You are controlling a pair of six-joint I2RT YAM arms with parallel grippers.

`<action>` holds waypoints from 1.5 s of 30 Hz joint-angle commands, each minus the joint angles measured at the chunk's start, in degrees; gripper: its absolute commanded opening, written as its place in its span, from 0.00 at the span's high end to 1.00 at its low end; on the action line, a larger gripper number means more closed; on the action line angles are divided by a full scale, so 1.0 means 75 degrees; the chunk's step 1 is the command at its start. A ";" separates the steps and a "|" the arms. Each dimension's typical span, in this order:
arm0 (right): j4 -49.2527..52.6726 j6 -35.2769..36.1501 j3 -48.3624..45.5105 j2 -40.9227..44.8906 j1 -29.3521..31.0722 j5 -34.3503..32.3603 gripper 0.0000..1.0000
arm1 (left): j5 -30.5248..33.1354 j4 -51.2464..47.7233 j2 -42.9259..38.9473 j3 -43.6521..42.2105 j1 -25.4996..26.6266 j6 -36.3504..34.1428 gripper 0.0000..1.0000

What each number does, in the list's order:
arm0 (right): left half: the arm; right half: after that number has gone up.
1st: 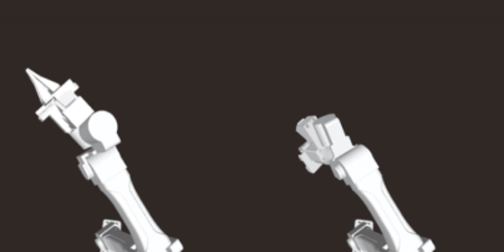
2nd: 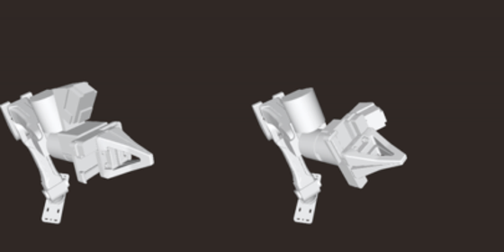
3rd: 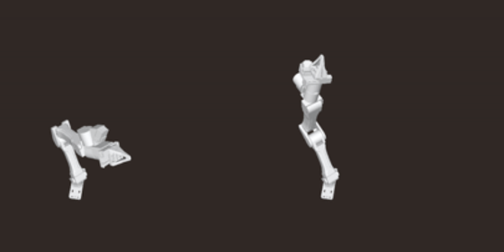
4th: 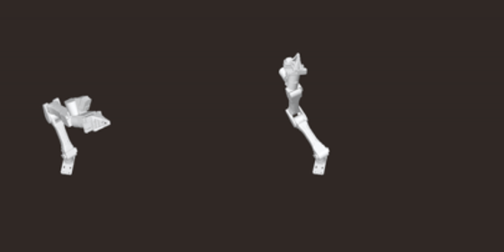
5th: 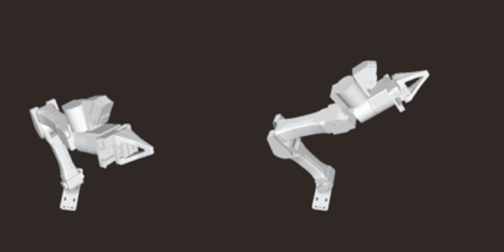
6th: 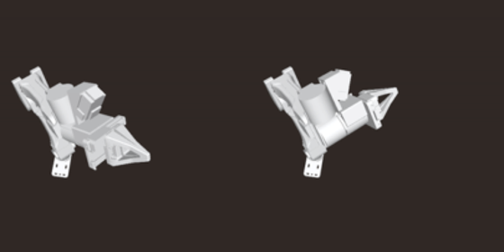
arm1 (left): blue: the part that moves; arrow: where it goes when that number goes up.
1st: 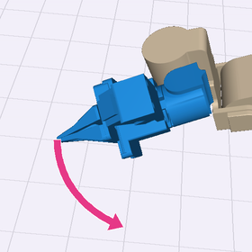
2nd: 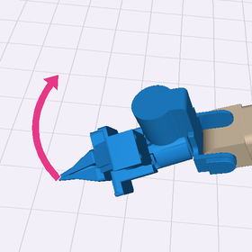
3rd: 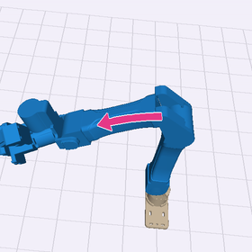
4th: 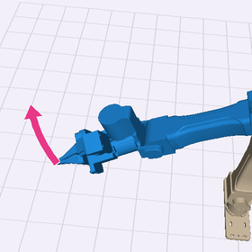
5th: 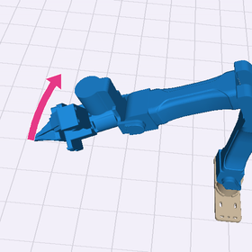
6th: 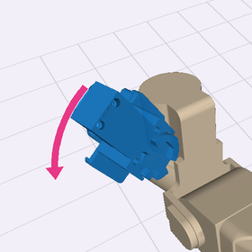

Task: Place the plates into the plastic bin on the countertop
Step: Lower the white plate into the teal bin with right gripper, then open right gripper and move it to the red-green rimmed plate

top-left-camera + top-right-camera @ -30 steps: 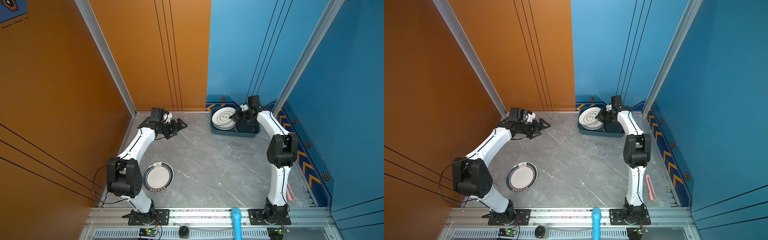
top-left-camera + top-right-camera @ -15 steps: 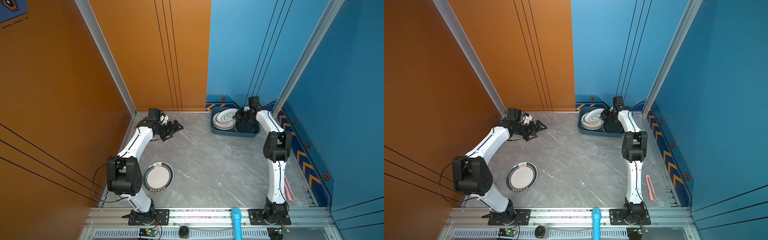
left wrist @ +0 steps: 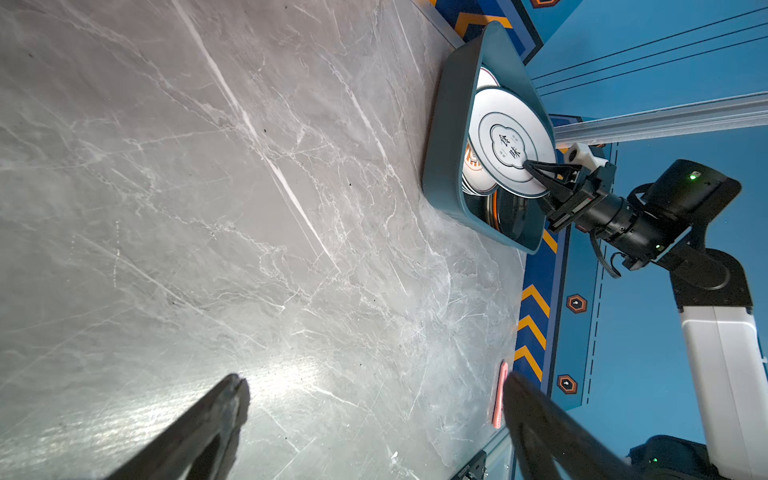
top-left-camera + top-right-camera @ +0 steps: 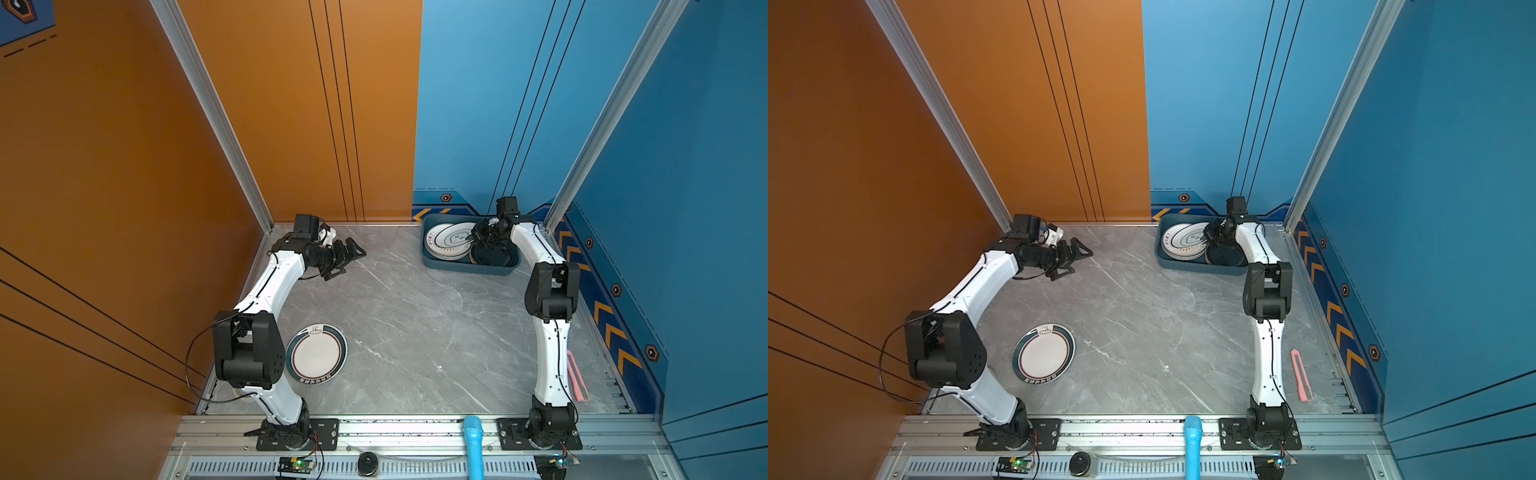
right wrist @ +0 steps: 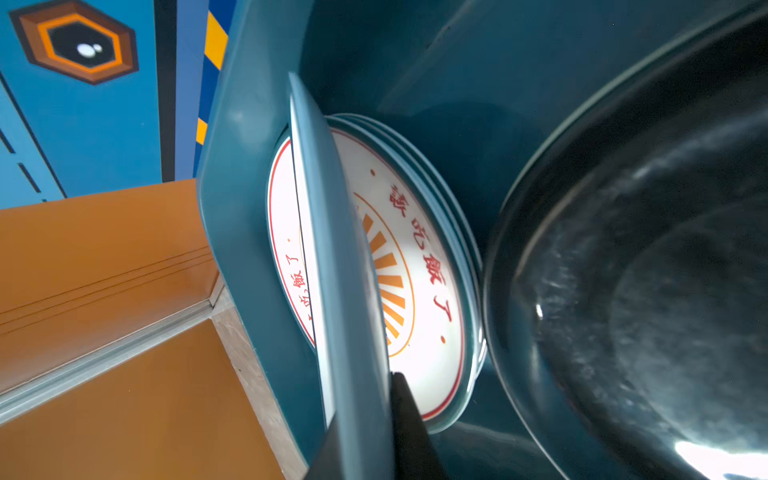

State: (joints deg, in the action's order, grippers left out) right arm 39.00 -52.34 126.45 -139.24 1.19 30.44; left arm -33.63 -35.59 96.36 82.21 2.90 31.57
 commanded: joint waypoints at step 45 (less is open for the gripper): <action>0.1195 0.2161 -0.0150 0.2078 0.1618 0.1100 0.52 | 0.0331 -0.0153 -0.1491 -0.1100 -0.0407 -0.0107 0.02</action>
State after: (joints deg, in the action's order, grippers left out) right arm 48.34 -39.66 126.48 -127.74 9.69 33.41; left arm -32.60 -35.83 87.88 75.07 0.89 30.89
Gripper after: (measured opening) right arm 0.478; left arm 0.979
